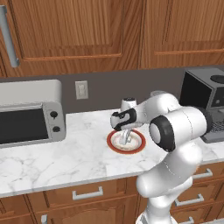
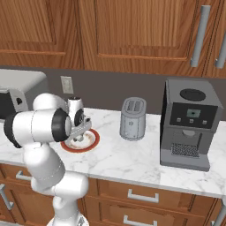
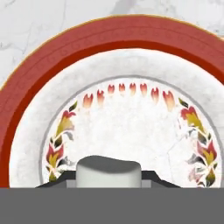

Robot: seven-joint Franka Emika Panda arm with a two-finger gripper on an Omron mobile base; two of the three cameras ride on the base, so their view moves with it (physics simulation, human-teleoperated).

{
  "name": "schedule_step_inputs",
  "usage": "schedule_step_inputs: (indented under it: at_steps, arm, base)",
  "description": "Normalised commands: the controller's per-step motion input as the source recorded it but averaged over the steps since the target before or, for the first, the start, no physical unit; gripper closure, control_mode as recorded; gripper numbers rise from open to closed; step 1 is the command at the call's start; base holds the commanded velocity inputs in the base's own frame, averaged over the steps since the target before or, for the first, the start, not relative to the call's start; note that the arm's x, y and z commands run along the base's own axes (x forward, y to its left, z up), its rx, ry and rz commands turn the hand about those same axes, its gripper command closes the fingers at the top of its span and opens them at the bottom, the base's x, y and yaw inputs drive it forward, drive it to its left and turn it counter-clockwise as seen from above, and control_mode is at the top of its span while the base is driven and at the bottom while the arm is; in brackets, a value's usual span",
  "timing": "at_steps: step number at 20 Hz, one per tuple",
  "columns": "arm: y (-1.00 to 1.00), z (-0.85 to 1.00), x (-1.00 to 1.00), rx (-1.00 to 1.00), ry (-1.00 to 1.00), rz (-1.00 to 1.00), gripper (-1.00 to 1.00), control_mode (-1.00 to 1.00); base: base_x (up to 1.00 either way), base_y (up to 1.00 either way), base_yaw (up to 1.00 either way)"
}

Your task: Pick up the marshmallow and place it in the cup of hot chocolate on the dining counter.

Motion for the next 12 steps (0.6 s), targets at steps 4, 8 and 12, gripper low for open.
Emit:
schedule_step_inputs:
  at_steps: [4,8,12]
  arm:
    - [-0.24,0.69,-0.59,0.12,-0.04,-0.15,1.00,-1.00]
    - [-0.16,0.84,-0.47,0.09,-0.01,-0.20,1.00,-1.00]
    - [-0.08,0.80,-0.53,0.01,0.00,-0.17,1.00,-1.00]
  base:
    - [0.00,0.00,0.00]
    - [0.00,0.00,0.00]
    - [0.00,0.00,0.00]
